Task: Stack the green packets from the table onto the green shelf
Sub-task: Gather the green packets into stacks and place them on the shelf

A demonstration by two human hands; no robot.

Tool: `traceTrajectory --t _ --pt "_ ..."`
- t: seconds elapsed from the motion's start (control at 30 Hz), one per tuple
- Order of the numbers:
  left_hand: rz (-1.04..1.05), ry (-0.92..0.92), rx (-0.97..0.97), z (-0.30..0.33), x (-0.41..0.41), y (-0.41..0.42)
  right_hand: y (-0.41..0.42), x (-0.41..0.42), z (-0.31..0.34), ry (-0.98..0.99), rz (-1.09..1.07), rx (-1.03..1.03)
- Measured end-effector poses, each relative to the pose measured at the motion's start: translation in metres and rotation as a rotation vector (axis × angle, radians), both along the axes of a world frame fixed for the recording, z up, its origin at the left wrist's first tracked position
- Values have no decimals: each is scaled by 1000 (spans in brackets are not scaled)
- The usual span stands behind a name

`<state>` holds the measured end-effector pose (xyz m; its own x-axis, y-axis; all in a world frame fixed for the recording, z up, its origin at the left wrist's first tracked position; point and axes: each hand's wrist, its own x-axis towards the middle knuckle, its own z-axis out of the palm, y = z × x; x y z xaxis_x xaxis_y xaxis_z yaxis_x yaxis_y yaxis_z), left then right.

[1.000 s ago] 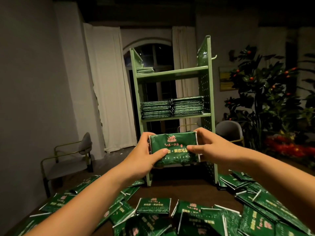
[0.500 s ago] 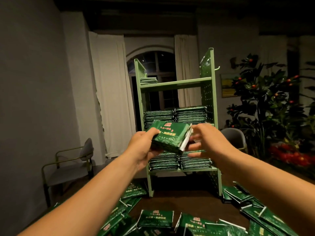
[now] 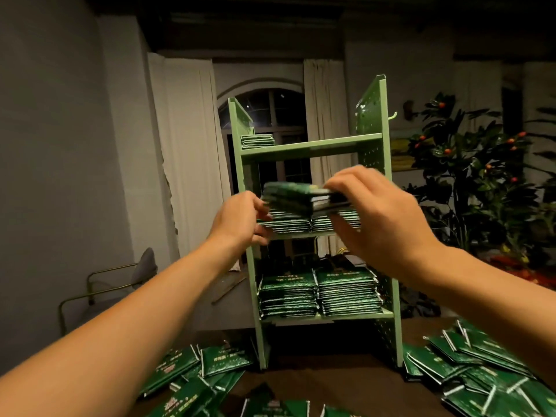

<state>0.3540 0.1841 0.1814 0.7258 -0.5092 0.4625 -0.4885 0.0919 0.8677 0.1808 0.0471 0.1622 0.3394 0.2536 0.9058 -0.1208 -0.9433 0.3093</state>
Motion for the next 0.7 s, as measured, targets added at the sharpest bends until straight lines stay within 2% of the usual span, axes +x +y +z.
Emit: traceTrajectory --t 0.07,0.1,0.13,0.17,0.3,0.37,0.57,0.7 --pt "377 -768 270 -3 23 1 -10 9 12 -61 -46 93" --pt "470 -1043 357 -5 31 0 -14 15 18 -68 -75 103" --pt "490 -1214 435 -6 37 -2 -17 23 23 -60 -103 99" --pt "467 -1298 506 -7 41 -4 -18 29 27 -41 -123 86" --pt "455 -1297 717 -3 47 -19 -15 66 42 25 -160 12" --pt "446 -1290 760 -5 51 -22 -12 85 48 50 -175 -22" --pt "498 -1395 768 -17 65 -26 -13 136 58 137 -213 -67" --pt "434 -1367 653 -21 74 -25 -17 160 59 207 -218 -16"
